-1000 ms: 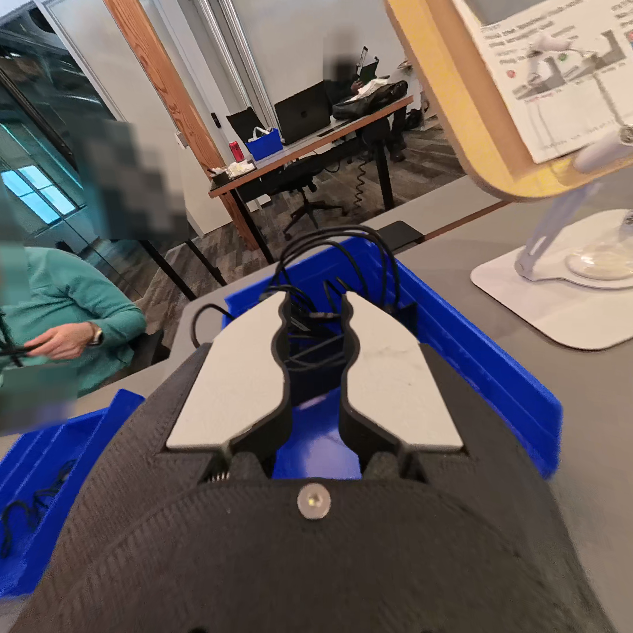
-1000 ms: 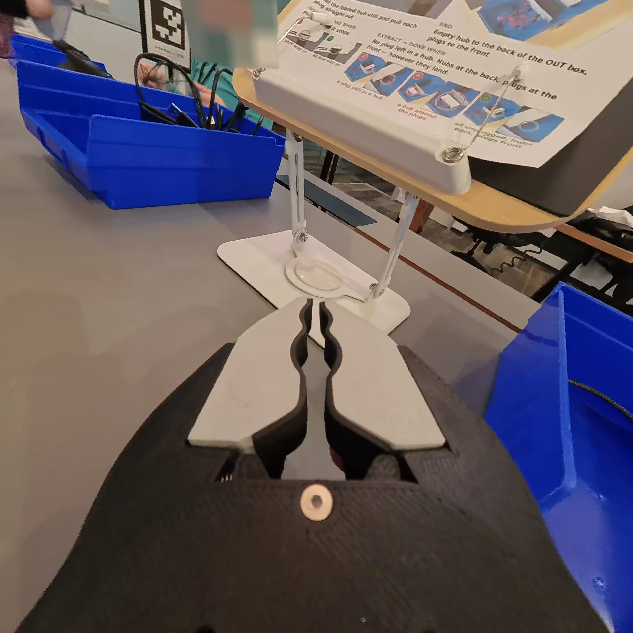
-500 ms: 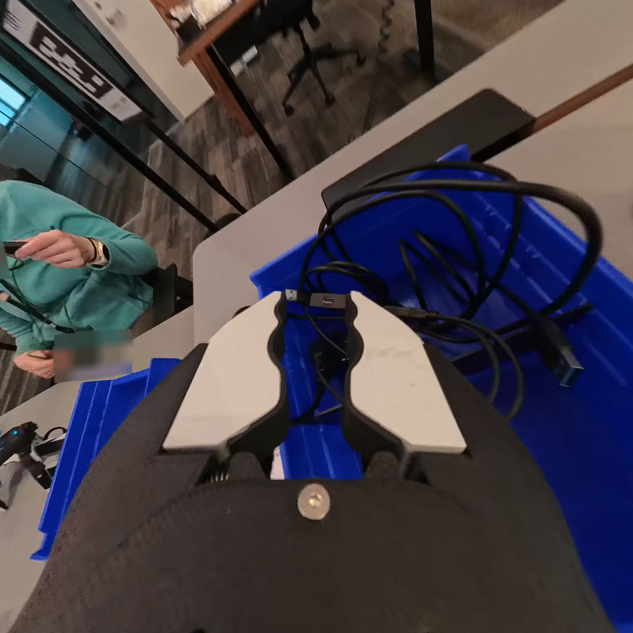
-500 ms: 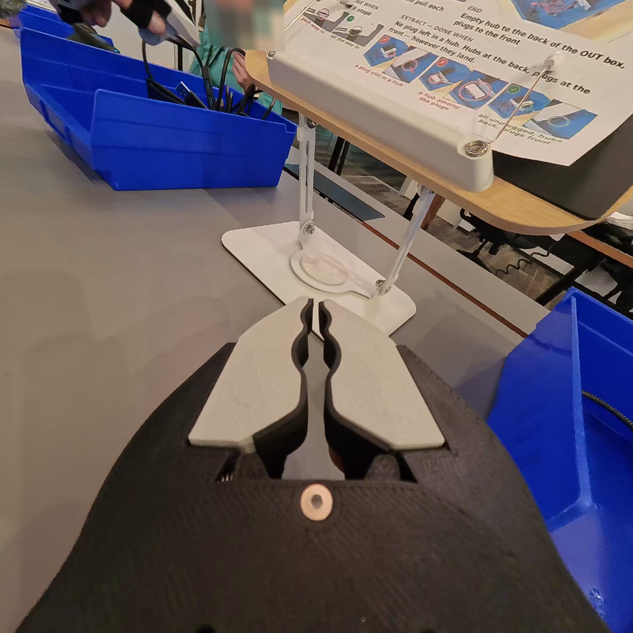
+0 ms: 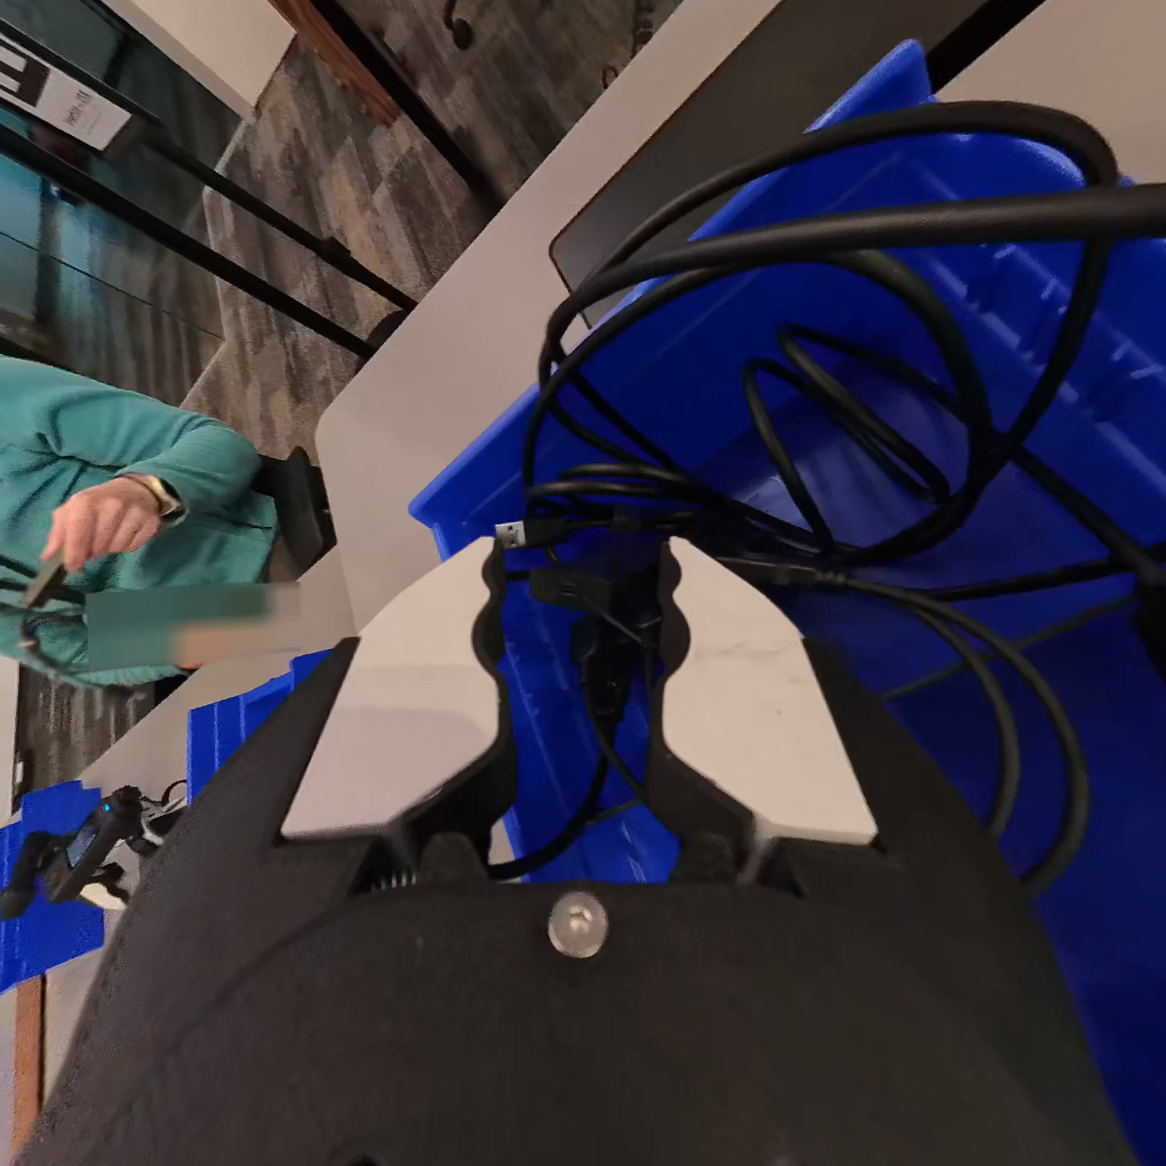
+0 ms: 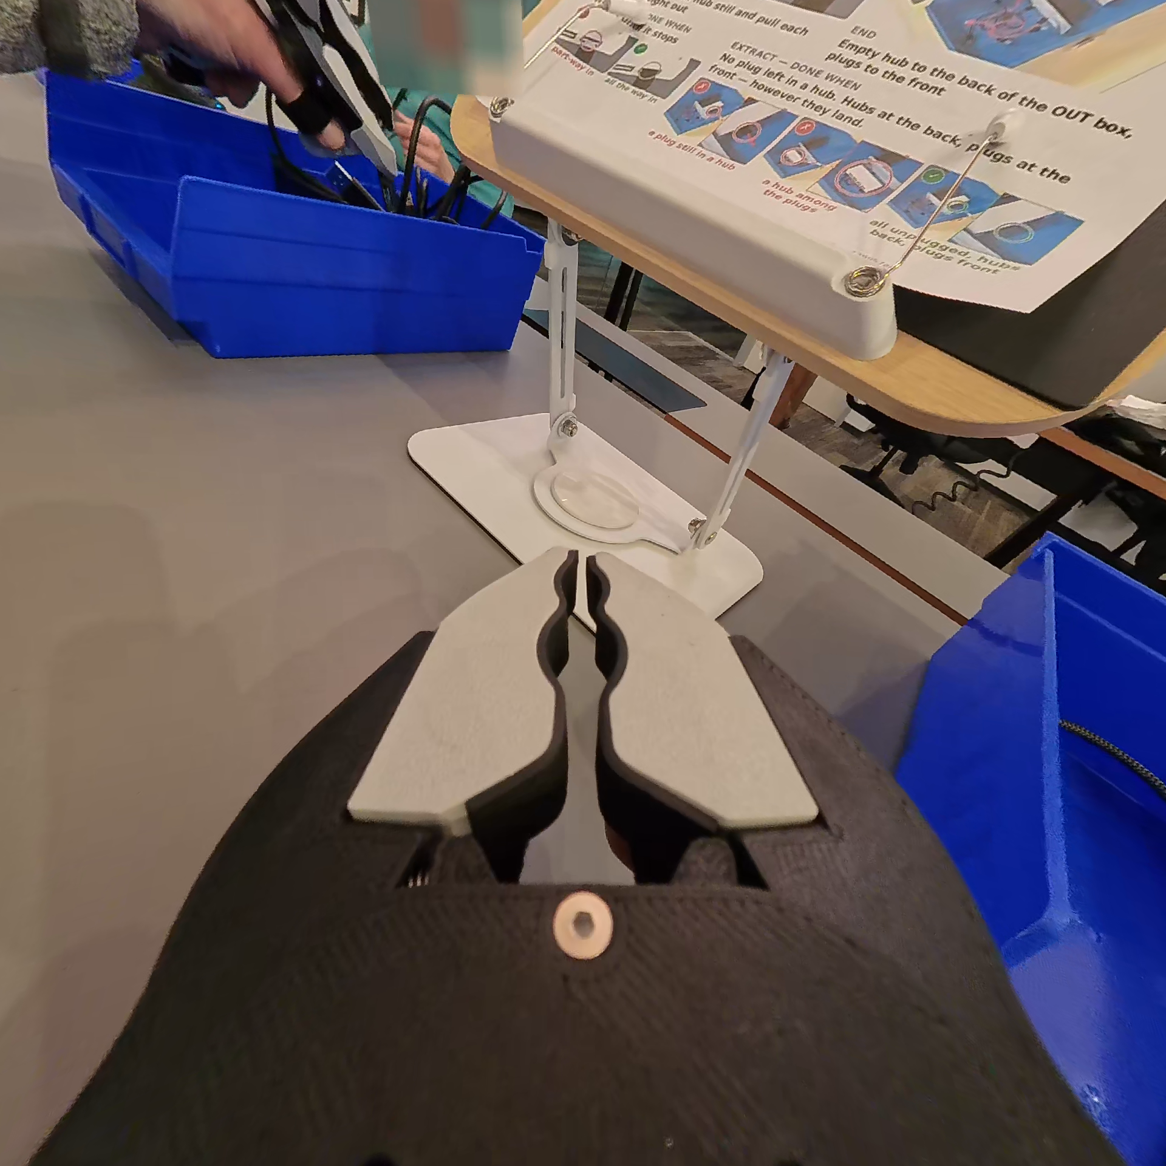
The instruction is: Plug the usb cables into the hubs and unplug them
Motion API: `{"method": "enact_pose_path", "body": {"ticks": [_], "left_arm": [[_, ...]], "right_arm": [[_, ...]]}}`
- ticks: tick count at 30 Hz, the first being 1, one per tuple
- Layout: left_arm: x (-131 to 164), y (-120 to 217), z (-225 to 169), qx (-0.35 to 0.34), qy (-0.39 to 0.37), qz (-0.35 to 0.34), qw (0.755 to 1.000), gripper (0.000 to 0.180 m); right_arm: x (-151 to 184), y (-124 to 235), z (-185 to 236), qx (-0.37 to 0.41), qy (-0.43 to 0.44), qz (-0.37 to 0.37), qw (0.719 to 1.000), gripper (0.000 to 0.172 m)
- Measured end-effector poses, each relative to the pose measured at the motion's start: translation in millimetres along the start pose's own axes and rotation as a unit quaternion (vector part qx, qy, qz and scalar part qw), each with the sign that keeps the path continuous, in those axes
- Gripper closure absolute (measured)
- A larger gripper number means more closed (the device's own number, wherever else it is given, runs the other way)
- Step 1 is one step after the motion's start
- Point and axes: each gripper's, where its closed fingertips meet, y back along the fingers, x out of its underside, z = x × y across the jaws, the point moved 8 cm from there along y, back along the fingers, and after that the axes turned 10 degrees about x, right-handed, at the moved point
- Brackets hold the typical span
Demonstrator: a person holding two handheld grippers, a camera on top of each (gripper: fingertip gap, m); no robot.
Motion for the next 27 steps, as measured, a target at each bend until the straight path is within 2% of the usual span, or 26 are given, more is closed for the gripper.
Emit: {"method": "enact_pose_path", "body": {"ticks": [5,8,9,11,22,27], "left_arm": [[8.5,-6.0,5.8,-0.015,-0.014,0.035,0.999,0.136],[8.0,-13.1,-2.9,0.036,-0.016,0.035,0.999,0.16],[7.7,-14.9,-4.4,0.042,-0.018,0.032,0.998,0.171],[9.1,-18.3,-5.8,0.04,-0.025,0.03,0.998,0.18],[7.9,1.1,4.7,0.032,-0.002,-0.032,0.999,0.18],[14.2,19.0,15.9,0.015,-0.003,-0.038,0.999,0.163]], "right_arm": [[0.0,-0.4,0.2,-0.002,0.0,0.0,1.0,0.169],[0.7,-0.7,0.2,-0.003,0.0,0.002,1.0,0.169],[0.6,-0.6,0.0,-0.003,-0.001,0.002,1.0,0.169],[0.8,-0.6,-0.6,-0.002,-0.002,0.002,1.0,0.17],[-0.8,1.4,-3.3,0.004,-0.006,-0.008,1.0,0.167],[-3.5,7.6,-14.8,0.046,0.006,-0.022,0.999,0.16]]}}
